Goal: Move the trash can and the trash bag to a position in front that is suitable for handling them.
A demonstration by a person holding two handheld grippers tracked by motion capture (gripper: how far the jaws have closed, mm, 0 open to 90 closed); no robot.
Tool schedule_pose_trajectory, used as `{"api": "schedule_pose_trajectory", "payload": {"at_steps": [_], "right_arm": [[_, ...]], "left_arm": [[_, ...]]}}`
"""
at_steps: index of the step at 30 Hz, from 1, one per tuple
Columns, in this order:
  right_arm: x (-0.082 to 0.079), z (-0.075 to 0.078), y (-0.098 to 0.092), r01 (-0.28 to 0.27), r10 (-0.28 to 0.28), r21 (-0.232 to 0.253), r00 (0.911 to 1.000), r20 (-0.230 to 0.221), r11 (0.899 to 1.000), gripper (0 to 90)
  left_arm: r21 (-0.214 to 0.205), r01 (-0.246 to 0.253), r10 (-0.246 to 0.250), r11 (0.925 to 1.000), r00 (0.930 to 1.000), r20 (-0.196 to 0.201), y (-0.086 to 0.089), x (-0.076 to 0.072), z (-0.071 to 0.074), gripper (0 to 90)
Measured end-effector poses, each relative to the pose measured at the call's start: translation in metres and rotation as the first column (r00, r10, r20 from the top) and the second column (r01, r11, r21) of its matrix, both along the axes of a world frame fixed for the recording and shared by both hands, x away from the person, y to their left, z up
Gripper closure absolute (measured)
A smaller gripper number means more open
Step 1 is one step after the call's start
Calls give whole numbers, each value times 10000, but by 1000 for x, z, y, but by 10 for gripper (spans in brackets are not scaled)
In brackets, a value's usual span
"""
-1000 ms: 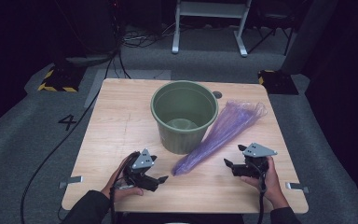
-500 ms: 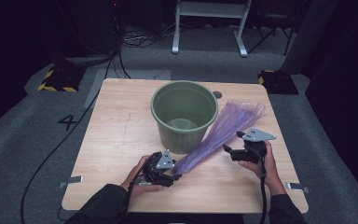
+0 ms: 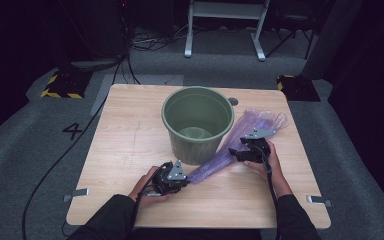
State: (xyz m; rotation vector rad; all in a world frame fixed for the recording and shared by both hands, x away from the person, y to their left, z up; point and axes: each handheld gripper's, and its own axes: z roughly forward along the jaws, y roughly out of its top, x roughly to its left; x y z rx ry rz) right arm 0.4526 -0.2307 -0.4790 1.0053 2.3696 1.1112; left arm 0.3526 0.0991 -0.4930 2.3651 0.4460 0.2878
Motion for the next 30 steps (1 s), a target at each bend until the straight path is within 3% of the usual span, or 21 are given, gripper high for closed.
{"api": "schedule_pose_trajectory", "payload": {"at_steps": [3,5,10,15,19,22,27,30], "right_arm": [[-3,-7,0,-399,399,-4,9989,-265,9992,378],[-7,-11,1,-584,572,-282,9975,-420,9979,397],[-17,-16,-1,-676,653,-369,9961,-587,9970,480],[-31,-16,-6,-782,755,-381,9949,-669,9962,516],[-42,-16,-9,-612,586,-380,9959,-684,9974,515],[-48,-15,-10,-435,419,-232,9968,-679,9988,420],[-62,-1,-8,-644,646,-162,9978,123,9978,285],[-69,8,-6,-803,791,199,9953,558,9966,227]], "left_arm": [[-178,-102,101,9998,9999,-89,5,2,-1,794],[-260,-219,214,9994,9996,-190,9,4,-1,784],[-163,-528,528,9985,9986,44,12,5,-1,721],[-370,-779,777,9963,9969,-83,15,9,-3,549],[-529,-1055,1034,9930,9938,-411,19,9,-2,303],[-788,-1167,1143,9900,9929,-340,24,2,5,179],[-1010,-1224,1188,9873,9921,-409,42,-4,9,156],[-1018,-1354,1314,9856,9903,-453,52,-5,9,157]]}}
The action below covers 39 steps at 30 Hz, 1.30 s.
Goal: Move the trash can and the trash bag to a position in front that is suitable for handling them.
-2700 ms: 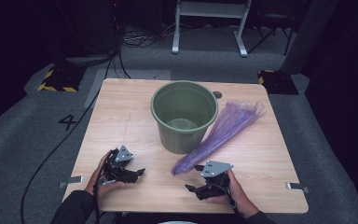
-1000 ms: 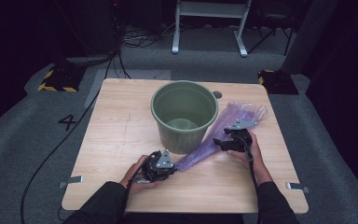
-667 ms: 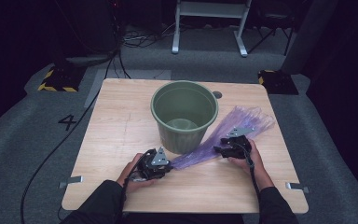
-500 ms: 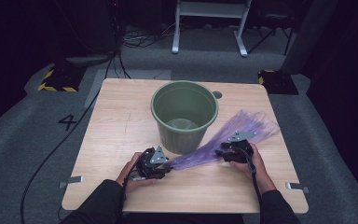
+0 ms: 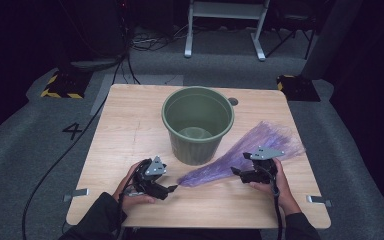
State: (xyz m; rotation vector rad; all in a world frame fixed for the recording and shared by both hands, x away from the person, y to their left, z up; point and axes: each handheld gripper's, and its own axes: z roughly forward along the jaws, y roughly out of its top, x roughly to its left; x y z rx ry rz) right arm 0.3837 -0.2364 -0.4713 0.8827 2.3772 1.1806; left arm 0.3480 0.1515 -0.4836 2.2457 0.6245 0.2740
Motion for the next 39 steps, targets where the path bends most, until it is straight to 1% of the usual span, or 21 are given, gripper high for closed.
{"api": "schedule_pose_trajectory", "payload": {"at_steps": [2,4,6,7,8,9,10,11,12,15,16,17,18,19,21,23,24,25,29,32,39], "right_arm": [[-2,3,4,-224,223,79,9996,185,9997,189],[0,2,7,-294,293,71,9994,182,9995,176],[7,-4,8,-149,149,-211,9999,-36,9997,166],[10,-8,8,-17,12,-385,9999,-135,9993,166],[14,-12,6,-129,114,-457,9994,-324,9989,165],[15,-15,4,-251,232,-449,9988,-430,9987,172],[19,-20,2,-113,88,-498,9987,-505,9987,201],[21,-22,0,60,-88,-521,9985,-545,9986,203],[23,-24,-1,68,-99,-461,9977,-666,9989,209],[26,-30,-3,122,-156,-380,9958,-907,9992,279],[26,-31,-4,105,-136,-373,9964,-835,9992,338],[26,-31,-5,116,-143,-368,9971,-749,9993,429],[26,-30,-6,111,-133,-302,9972,-734,9995,498],[26,-30,-7,130,-151,-293,9973,-724,9995,559],[26,-30,-9,41,-60,-286,9979,-641,9996,640],[26,-30,-9,117,-134,-281,9982,-586,9995,695],[26,-30,-9,73,-87,-263,9984,-565,9996,733],[26,-30,-9,66,-80,-244,9984,-553,9997,748],[25,-31,-9,41,-49,-159,9985,-550,9999,832],[25,-31,-8,-7,-1,-147,9984,-558,9999,872],[23,-25,-9,-93,97,93,9993,-374,9999,900]], "left_arm": [[-12,45,-45,10000,10000,0,7,-1,1,156],[17,162,-162,9999,9998,116,13,-3,1,156],[194,156,-160,9997,9997,203,18,-6,0,156],[327,42,-49,9995,9998,215,22,-7,-1,157],[381,-45,37,9993,9997,227,24,-8,-1,160],[412,-161,155,9990,9998,154,30,-9,-3,161],[473,-188,184,9987,9998,101,33,-10,-4,161],[456,-258,254,9986,9996,98,36,-11,-5,163],[463,-352,349,9983,9994,65,39,-11,-6,165],[547,-590,593,9968,9982,-49,50,-14,-8,165],[514,-695,701,9963,9975,-104,54,-15,-9,164],[486,-814,823,9955,9965,-170,58,-15,-11,163],[598,-990,1006,9933,9946,-248,61,-15,-12,159],[831,-1117,1141,9903,9931,-251,63,-14,-14,160],[580,-1220,1246,9908,9912,-454,70,-11,-17,155],[381,-1529,1544,9875,9872,-400,74,-9,-19,154],[294,-1571,1581,9871,9869,-324,75,-9,-20,153],[219,-1556,1561,9876,9874,-251,75,-9,-21,147],[251,-1530,1537,9879,9877,-279,74,-7,-21,139],[235,-1502,1508,9884,9882,-271,73,-6,-21,139],[259,-1432,1438,9894,9893,-254,73,-4,-21,139]]}}
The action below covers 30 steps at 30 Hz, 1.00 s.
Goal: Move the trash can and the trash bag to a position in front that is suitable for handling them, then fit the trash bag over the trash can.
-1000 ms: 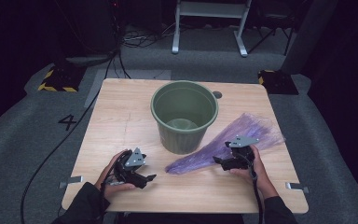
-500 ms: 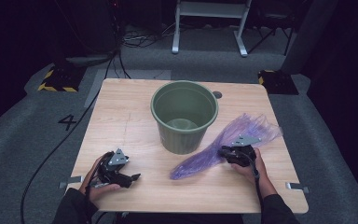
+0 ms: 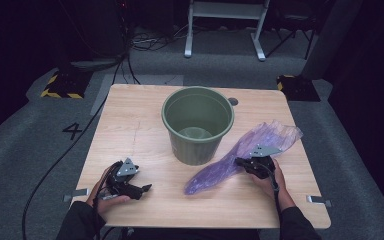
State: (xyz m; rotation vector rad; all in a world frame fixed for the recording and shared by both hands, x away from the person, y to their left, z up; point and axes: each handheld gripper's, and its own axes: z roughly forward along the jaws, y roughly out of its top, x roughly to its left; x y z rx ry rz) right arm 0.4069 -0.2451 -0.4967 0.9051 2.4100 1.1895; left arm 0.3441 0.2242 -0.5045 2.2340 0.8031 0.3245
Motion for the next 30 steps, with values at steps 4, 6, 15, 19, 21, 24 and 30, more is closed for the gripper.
{"api": "schedule_pose_trajectory", "payload": {"at_steps": [4,6,15,19,21,24,30], "right_arm": [[-2,5,0,-86,83,186,9998,161,9998,900],[-4,8,-2,-78,70,320,9997,242,9995,900],[-13,24,-13,-58,-16,981,9972,752,9952,900],[-16,33,-18,-49,-78,1201,9944,1057,9927,900],[-18,38,-19,-80,-82,1335,9927,1204,9910,900],[-21,43,-21,-182,-24,1486,9905,1374,9887,900],[-29,54,-22,-347,54,1630,9842,1769,9860,900]], "left_arm": [[-20,3,-3,10000,10000,-6,0,0,0,139],[-20,7,-7,10000,10000,-9,0,1,0,139],[-24,12,-12,10000,10000,-17,0,1,0,139],[-11,13,-13,10000,10000,-18,0,1,0,139],[-5,22,-22,10000,10000,-21,0,1,0,139],[7,40,-40,10000,10000,-20,0,1,0,139],[-17,62,-62,10000,10000,-8,-1,2,0,139]]}}
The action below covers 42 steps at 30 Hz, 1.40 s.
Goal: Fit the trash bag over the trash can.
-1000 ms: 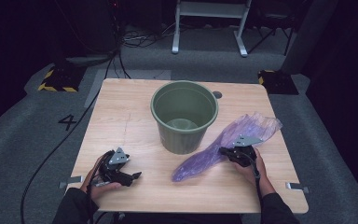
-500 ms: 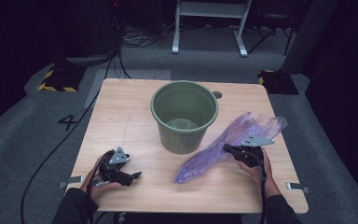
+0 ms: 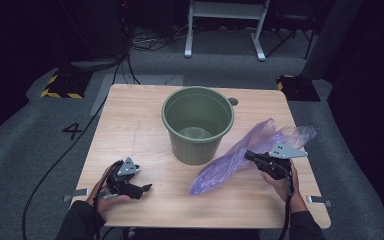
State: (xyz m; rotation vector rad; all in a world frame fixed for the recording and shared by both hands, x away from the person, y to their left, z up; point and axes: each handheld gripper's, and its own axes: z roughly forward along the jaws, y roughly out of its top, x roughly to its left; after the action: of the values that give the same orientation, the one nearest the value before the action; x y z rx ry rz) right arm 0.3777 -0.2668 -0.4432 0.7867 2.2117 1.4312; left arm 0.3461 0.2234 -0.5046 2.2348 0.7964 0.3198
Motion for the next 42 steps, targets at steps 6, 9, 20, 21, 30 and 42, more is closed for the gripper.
{"api": "schedule_pose_trajectory", "payload": {"at_steps": [6,9,20,21,30,42], "right_arm": [[-9,16,-2,-148,130,333,9984,541,9993,900],[-12,23,-5,-235,191,576,9969,763,9981,900],[-28,48,-10,-471,338,862,9881,1500,9952,900],[-29,50,-10,-499,354,914,9873,1547,9946,900],[-34,66,-10,-726,488,1152,9790,1979,9907,900],[-36,99,-8,-866,538,1113,9614,2700,9900,900]], "left_arm": [[0,-2,2,10000,10000,2,0,0,0,139],[5,-2,2,10000,10000,4,0,0,0,138],[26,-80,80,10000,10000,36,-1,0,0,138],[29,-77,77,10000,10000,37,-1,0,0,138],[41,-75,74,10000,9999,81,-1,0,0,138],[67,-67,66,10000,10000,60,-1,0,0,138]]}}
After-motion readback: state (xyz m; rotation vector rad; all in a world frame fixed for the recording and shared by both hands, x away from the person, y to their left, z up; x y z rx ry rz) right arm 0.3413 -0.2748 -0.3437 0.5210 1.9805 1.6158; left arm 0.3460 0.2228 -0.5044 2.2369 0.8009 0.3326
